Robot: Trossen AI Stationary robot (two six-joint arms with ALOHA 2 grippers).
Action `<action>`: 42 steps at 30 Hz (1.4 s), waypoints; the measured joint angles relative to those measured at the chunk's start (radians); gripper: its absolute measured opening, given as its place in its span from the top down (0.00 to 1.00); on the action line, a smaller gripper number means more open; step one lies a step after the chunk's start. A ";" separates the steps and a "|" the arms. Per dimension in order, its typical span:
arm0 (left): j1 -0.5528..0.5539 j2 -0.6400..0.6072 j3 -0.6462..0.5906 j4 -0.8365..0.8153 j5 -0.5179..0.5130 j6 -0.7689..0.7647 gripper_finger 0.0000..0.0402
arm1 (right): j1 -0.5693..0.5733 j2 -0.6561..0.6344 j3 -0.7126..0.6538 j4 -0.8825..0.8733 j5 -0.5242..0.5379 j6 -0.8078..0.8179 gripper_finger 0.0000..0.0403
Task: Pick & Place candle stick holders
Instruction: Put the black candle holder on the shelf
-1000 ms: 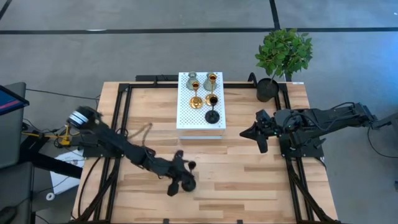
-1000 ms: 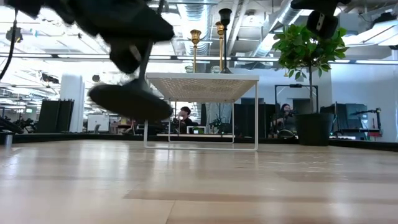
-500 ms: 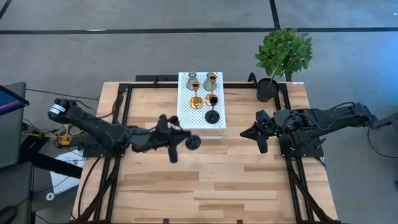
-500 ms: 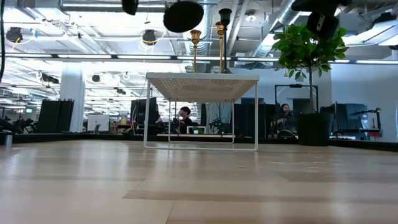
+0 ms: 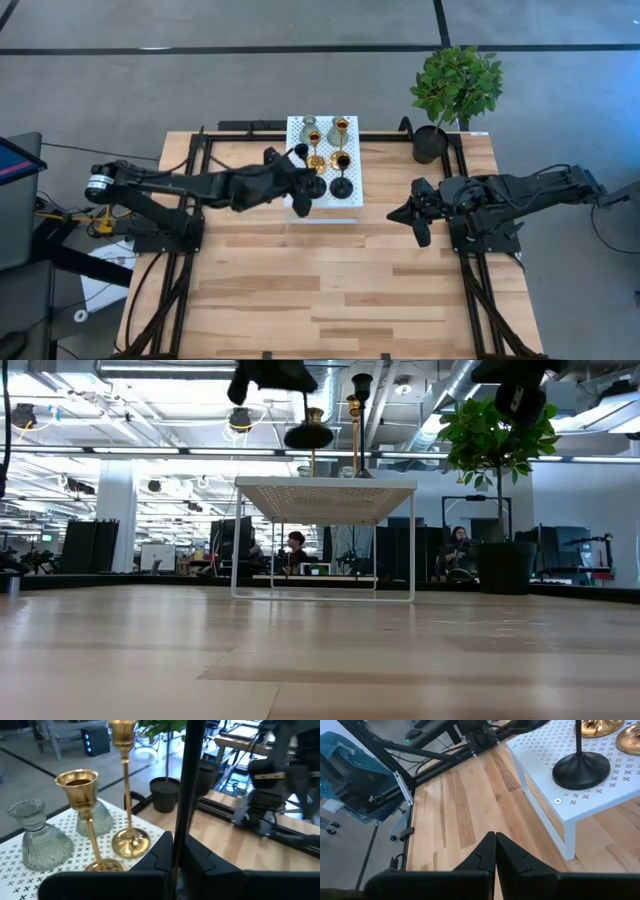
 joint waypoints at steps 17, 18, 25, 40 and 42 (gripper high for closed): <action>0.101 0.061 0.002 -0.078 0.062 -0.045 0.97 | 0.000 0.000 0.000 -0.027 0.000 -0.010 1.00; 0.101 0.061 0.002 -0.082 0.054 -0.046 0.97 | 0.000 0.000 0.000 -0.027 0.000 -0.010 1.00; 0.099 0.090 -0.002 -0.080 0.011 -0.046 0.97 | 0.000 0.000 0.000 -0.030 0.000 -0.010 1.00; 0.098 0.123 -0.002 -0.069 0.026 -0.054 0.89 | 0.000 0.000 0.000 -0.046 0.000 -0.009 1.00; 0.098 0.125 -0.003 -0.072 0.026 -0.054 0.85 | 0.000 0.000 0.000 -0.046 0.000 -0.010 1.00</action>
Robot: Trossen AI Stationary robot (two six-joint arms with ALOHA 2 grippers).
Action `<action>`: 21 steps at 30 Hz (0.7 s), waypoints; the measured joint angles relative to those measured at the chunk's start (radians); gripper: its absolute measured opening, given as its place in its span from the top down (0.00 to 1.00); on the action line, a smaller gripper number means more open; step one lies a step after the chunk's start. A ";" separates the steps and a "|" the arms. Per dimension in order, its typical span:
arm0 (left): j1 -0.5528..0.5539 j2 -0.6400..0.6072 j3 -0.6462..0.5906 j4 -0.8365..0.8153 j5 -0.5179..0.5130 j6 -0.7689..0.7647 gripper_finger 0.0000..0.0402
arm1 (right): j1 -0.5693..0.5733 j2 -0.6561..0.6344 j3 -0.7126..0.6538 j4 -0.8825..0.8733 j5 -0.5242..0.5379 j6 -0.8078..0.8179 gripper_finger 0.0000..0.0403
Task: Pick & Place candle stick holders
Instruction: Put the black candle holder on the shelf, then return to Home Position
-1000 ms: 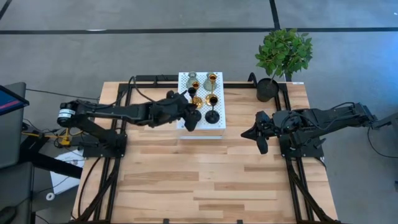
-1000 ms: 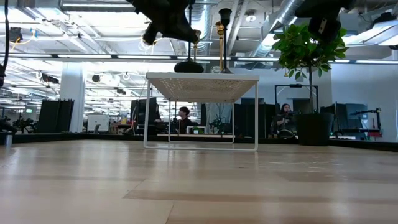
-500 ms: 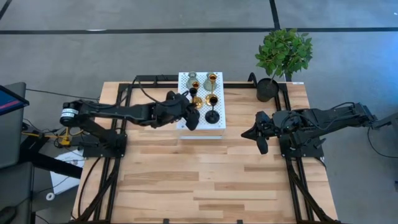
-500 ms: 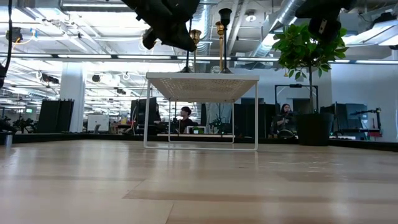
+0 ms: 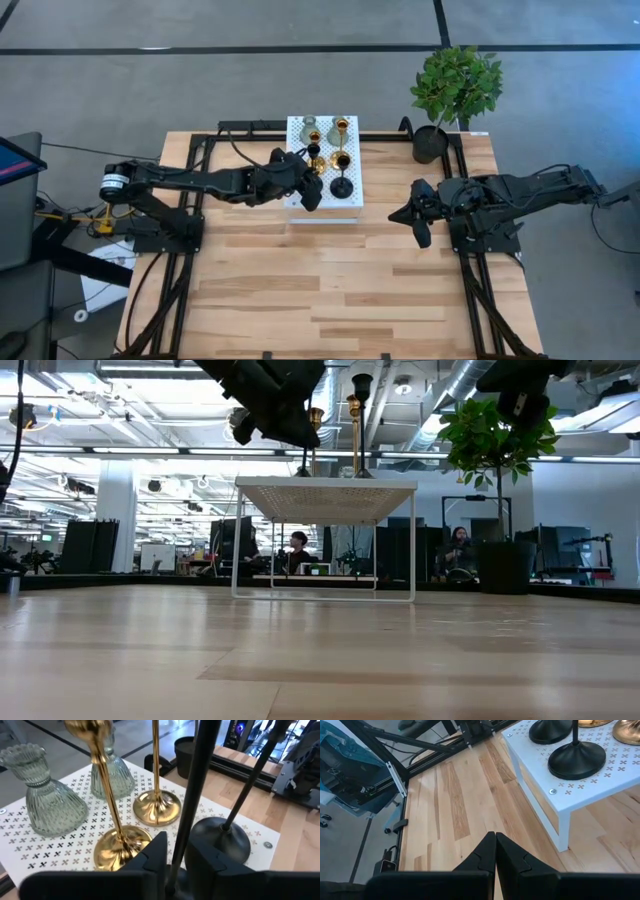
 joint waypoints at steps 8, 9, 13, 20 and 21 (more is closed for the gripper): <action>0.000 -0.007 0.000 0.003 -0.001 0.000 0.76 | 0.000 0.000 0.000 0.000 0.000 0.000 1.00; 0.000 -0.009 0.000 0.004 -0.001 0.000 0.75 | 0.000 0.000 0.000 0.000 0.000 0.000 1.00; 0.000 -0.027 0.000 0.002 -0.002 0.008 0.70 | 0.000 0.000 0.000 0.000 0.000 0.000 1.00; -0.019 -0.077 0.000 -0.019 -0.001 0.012 0.63 | 0.000 0.000 0.000 -0.003 0.000 0.000 1.00; -0.023 -0.081 0.000 -0.016 -0.004 0.012 0.62 | 0.000 0.000 0.000 -0.002 0.000 0.000 1.00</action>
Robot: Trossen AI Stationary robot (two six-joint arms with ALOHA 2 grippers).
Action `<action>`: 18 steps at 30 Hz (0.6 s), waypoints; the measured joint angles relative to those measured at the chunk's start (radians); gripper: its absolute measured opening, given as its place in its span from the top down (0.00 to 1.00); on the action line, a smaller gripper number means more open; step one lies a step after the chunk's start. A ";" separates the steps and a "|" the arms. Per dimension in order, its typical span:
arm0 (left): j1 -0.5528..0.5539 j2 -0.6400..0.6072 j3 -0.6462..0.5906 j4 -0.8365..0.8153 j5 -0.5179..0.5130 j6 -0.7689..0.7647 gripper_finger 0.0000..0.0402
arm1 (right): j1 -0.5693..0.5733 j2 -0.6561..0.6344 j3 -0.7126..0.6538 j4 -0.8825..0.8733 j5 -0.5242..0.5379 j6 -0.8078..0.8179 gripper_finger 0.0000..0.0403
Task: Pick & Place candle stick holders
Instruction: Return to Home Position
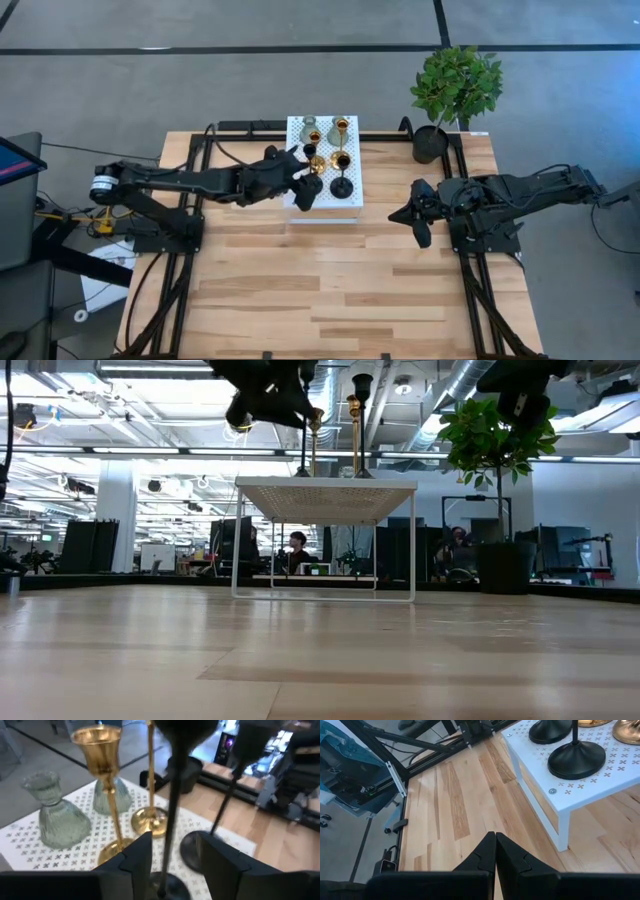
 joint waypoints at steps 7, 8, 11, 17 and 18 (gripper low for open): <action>-0.030 -0.050 0.000 -0.086 -0.001 0.001 0.56 | 0.000 0.000 0.000 0.000 0.000 0.000 1.00; -0.034 -0.053 0.000 -0.088 0.000 0.000 0.55 | 0.000 0.000 0.000 0.000 0.000 0.000 1.00; -0.048 -0.073 0.000 -0.137 0.001 0.000 0.53 | 0.000 0.000 0.000 0.000 0.000 0.000 1.00; -0.092 -0.123 0.000 -0.175 0.004 0.000 0.52 | 0.000 0.000 0.000 0.001 0.000 0.000 1.00; -0.099 -0.132 0.000 -0.176 0.006 0.000 0.52 | 0.000 0.000 0.000 0.002 0.000 0.000 1.00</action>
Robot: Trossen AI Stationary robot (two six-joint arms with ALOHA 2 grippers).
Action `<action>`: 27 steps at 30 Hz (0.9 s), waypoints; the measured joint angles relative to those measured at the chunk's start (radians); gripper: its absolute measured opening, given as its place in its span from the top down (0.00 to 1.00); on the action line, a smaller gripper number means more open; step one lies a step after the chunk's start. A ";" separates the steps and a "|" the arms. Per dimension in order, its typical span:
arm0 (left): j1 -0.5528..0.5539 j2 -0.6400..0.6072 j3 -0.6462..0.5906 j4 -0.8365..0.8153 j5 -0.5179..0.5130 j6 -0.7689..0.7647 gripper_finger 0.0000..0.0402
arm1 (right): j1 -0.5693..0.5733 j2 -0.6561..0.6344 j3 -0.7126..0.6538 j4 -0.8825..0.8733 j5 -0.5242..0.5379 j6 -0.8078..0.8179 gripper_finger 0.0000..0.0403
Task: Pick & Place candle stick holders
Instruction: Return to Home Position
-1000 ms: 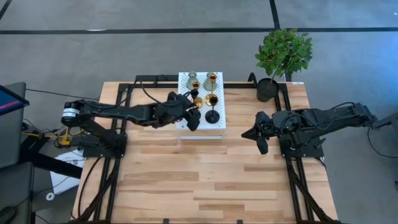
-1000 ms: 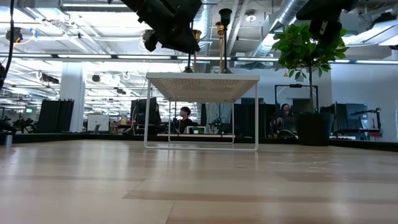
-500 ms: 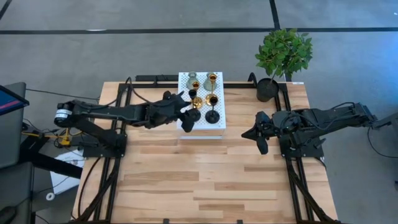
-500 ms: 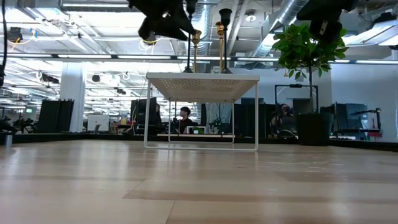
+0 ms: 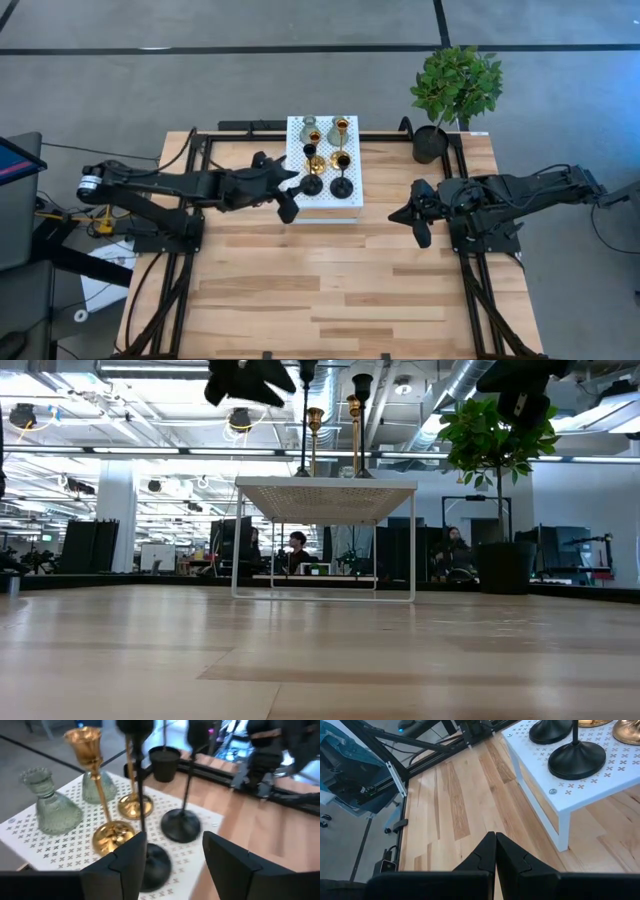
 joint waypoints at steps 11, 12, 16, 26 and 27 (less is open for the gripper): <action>-0.077 -0.126 0.000 -0.021 0.249 -0.003 0.64 | 0.000 0.000 0.000 0.010 -0.003 -0.027 1.00; -0.085 -0.137 0.000 -0.021 0.256 -0.003 0.66 | 0.000 0.000 0.000 0.016 -0.003 -0.027 1.00; -0.123 -0.174 0.000 -0.023 0.260 0.019 0.79 | 0.000 0.000 0.027 0.019 -0.003 -0.084 1.00; -0.190 -0.244 0.000 -0.045 0.260 0.096 0.98 | -0.003 -0.036 0.108 0.031 -0.051 -0.266 1.00; -0.194 -0.251 0.000 -0.052 0.258 0.107 0.99 | -0.006 -0.046 0.108 0.031 -0.055 -0.277 1.00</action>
